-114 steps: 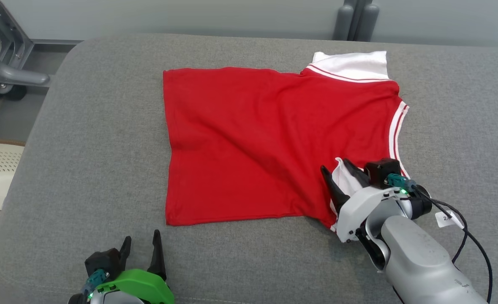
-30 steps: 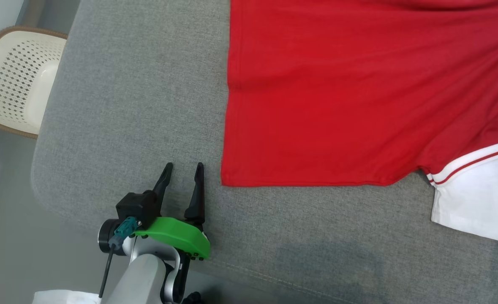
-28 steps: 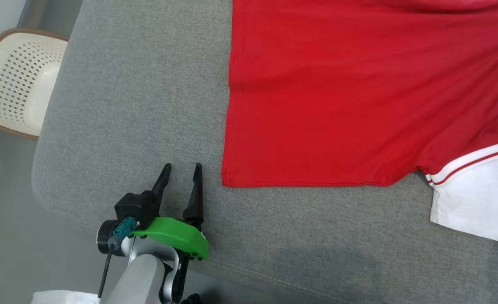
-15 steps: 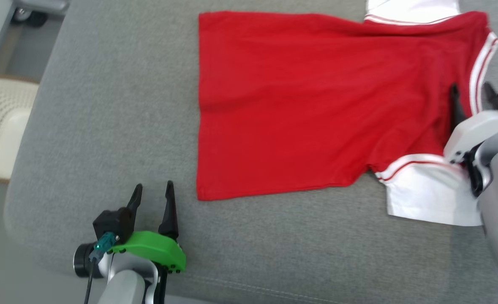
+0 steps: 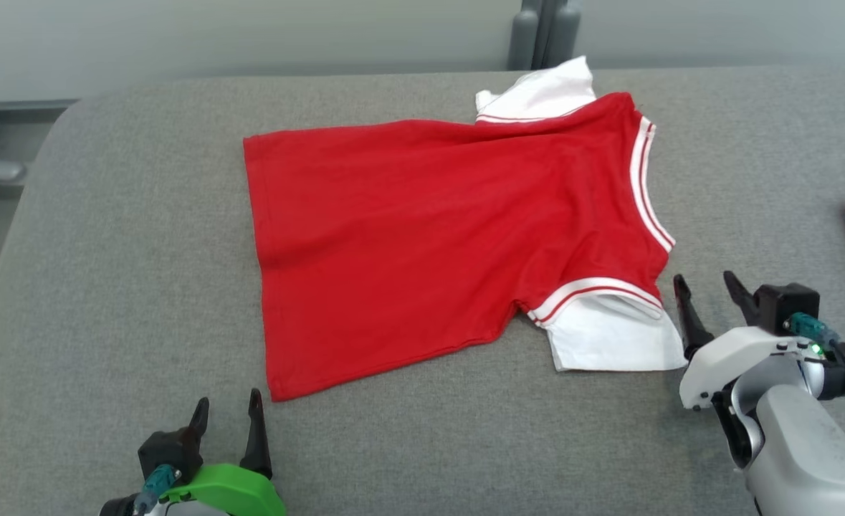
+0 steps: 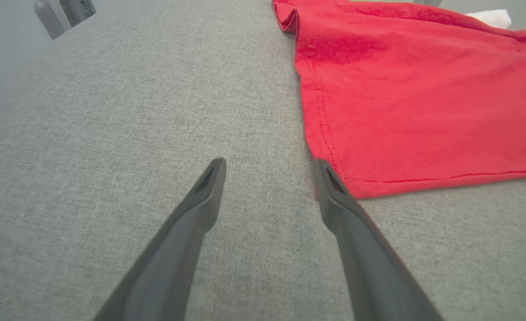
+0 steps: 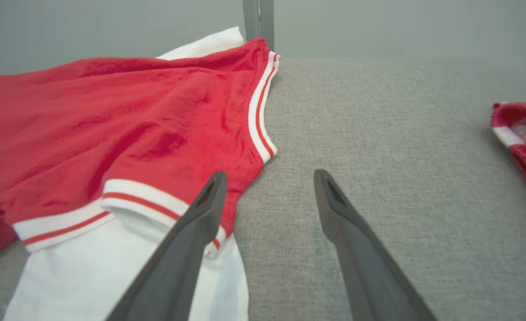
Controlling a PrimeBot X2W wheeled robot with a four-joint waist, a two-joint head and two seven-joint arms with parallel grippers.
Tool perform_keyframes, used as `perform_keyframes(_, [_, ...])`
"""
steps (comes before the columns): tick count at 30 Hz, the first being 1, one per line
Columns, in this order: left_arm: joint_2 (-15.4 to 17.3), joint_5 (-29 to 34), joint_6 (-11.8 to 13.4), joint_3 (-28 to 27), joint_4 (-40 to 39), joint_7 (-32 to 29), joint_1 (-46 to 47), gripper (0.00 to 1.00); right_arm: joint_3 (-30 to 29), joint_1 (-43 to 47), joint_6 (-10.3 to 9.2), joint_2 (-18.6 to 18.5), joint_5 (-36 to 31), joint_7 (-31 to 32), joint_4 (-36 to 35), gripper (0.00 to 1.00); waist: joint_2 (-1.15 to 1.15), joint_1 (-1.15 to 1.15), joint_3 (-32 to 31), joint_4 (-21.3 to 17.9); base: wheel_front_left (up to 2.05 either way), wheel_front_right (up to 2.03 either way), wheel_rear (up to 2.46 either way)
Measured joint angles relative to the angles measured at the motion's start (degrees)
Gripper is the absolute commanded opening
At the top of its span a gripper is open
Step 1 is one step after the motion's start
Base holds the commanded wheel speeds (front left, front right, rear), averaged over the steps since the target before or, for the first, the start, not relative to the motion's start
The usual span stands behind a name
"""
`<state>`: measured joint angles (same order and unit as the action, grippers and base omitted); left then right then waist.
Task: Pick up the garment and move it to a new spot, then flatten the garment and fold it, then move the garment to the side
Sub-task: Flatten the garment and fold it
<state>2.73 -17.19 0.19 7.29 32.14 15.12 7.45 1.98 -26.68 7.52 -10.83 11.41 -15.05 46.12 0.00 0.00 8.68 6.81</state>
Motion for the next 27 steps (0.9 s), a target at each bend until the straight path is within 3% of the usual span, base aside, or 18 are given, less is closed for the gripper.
perform_keyframes(11, [0.0, 4.4, 0.1, -3.5, -1.5, 0.0, -5.0, 1.0, 1.5, 11.2, 0.0, 1.9, 1.1, 0.0, -8.9, 1.0, 0.0, 0.0, -8.3, -4.2, 0.0, 0.0, 0.0])
perform_keyframes(27, [0.0, 6.7, -0.2, -5.5, -5.0, 0.0, -8.8, 1.0, -0.3, 20.4, 0.0, 5.5, -1.1, 0.0, -18.7, 1.0, 0.0, 0.0, -12.5, -5.0, 0.0, 0.0, 0.0])
